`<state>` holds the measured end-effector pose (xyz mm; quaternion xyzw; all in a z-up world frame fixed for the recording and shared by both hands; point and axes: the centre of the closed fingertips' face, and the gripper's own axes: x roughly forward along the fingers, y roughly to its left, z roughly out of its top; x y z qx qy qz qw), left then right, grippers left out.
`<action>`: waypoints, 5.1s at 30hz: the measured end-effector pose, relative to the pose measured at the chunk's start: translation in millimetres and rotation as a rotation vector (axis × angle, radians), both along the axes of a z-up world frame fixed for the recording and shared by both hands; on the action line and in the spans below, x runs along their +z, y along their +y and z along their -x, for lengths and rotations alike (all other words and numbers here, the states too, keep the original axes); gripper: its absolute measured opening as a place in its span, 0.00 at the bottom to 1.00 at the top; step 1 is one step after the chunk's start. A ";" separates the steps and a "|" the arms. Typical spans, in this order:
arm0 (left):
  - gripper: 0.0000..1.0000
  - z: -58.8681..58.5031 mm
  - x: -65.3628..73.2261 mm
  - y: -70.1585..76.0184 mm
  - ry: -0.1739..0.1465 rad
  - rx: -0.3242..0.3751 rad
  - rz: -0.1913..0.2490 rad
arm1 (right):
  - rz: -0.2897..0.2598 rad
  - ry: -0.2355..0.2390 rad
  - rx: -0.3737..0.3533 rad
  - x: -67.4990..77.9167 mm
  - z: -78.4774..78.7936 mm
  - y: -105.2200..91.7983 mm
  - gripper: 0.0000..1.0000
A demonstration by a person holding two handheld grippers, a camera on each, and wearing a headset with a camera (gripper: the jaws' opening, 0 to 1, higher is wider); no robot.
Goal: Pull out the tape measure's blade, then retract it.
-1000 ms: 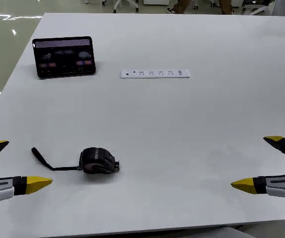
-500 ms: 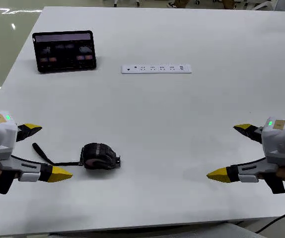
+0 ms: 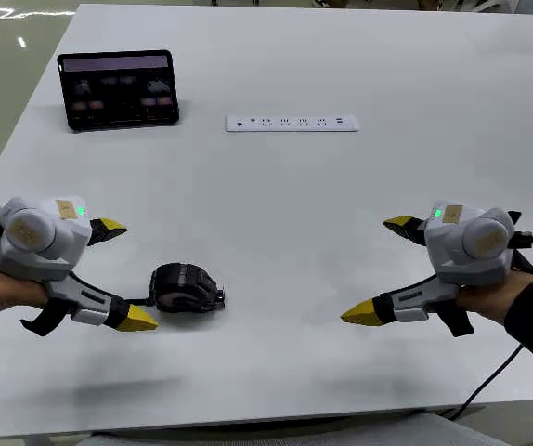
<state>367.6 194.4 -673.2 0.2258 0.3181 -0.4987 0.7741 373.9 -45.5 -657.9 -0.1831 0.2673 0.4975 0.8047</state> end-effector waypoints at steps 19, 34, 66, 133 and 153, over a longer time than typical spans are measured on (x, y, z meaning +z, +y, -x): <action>0.72 -2.7 -20.9 -31.8 0.082 -0.193 -0.166 | 0.014 -0.030 0.221 -24.1 -9.1 77.6 1.00; 0.51 -5.1 -39.3 -39.2 0.097 -0.263 -0.235 | 0.033 0.011 0.346 -46.1 -8.8 147.1 1.00; 0.31 -2.5 -46.0 -37.7 0.107 -0.268 -0.257 | 0.177 0.002 0.493 -97.0 7.5 175.5 0.35; 0.31 -6.9 -47.2 -38.0 0.121 -0.207 -0.238 | 0.188 0.075 0.478 -99.8 3.9 161.6 0.09; 0.31 -6.1 -46.1 -38.4 0.113 -0.187 -0.212 | 0.214 0.089 0.453 -100.8 3.1 156.6 0.11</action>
